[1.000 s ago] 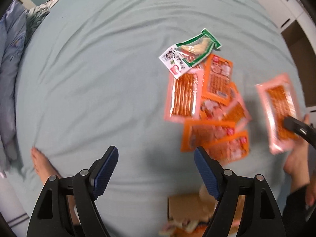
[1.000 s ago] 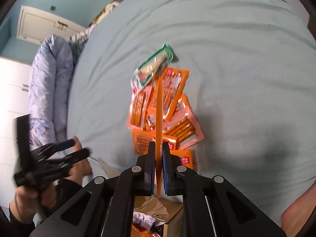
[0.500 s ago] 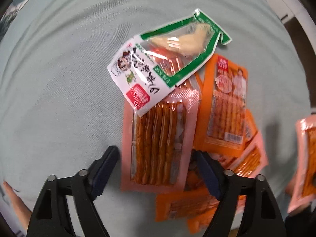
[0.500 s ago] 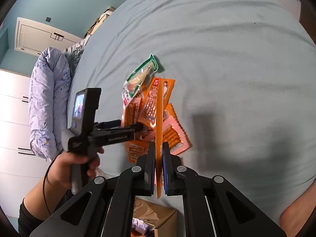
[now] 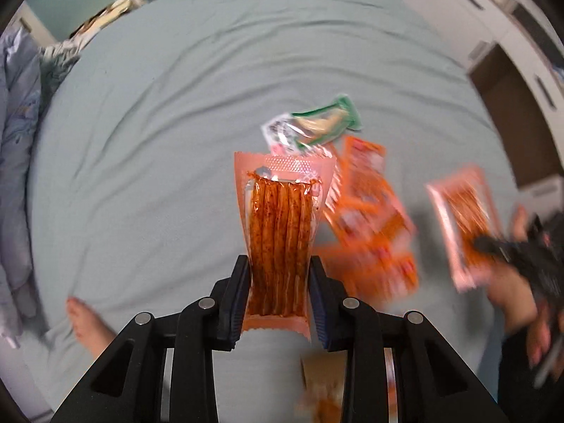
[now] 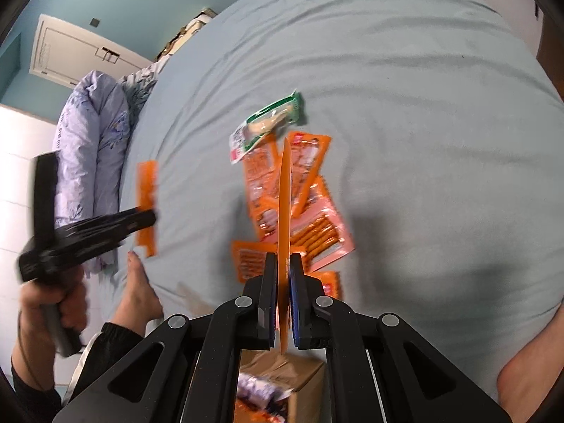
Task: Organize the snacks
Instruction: 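Grasp a pink-edged stick-snack pack with the left tool while right holds its pack, then lower both held packs into the cardboard box and open both tools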
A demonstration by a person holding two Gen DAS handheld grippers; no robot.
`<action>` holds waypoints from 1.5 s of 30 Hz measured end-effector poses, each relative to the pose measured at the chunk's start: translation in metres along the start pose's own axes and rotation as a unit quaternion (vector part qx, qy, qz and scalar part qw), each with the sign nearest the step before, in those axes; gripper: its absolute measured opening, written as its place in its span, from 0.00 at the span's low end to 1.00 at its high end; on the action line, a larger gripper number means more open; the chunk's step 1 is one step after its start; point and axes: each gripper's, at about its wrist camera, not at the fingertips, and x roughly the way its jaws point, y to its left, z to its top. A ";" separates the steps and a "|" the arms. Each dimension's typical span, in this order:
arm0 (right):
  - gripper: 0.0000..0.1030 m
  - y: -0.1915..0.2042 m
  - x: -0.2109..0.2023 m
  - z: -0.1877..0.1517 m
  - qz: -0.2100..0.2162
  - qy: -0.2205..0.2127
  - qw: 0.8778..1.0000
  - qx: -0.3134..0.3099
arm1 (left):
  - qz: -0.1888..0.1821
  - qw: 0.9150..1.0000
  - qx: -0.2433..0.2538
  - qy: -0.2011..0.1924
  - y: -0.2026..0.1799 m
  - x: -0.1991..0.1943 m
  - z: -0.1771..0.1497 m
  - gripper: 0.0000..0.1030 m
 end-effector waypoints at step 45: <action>0.76 0.091 0.003 -0.049 -0.153 0.091 0.983 -0.050 | -0.033 0.999 -0.001 -0.002 -0.019 -0.025 -0.119 0.72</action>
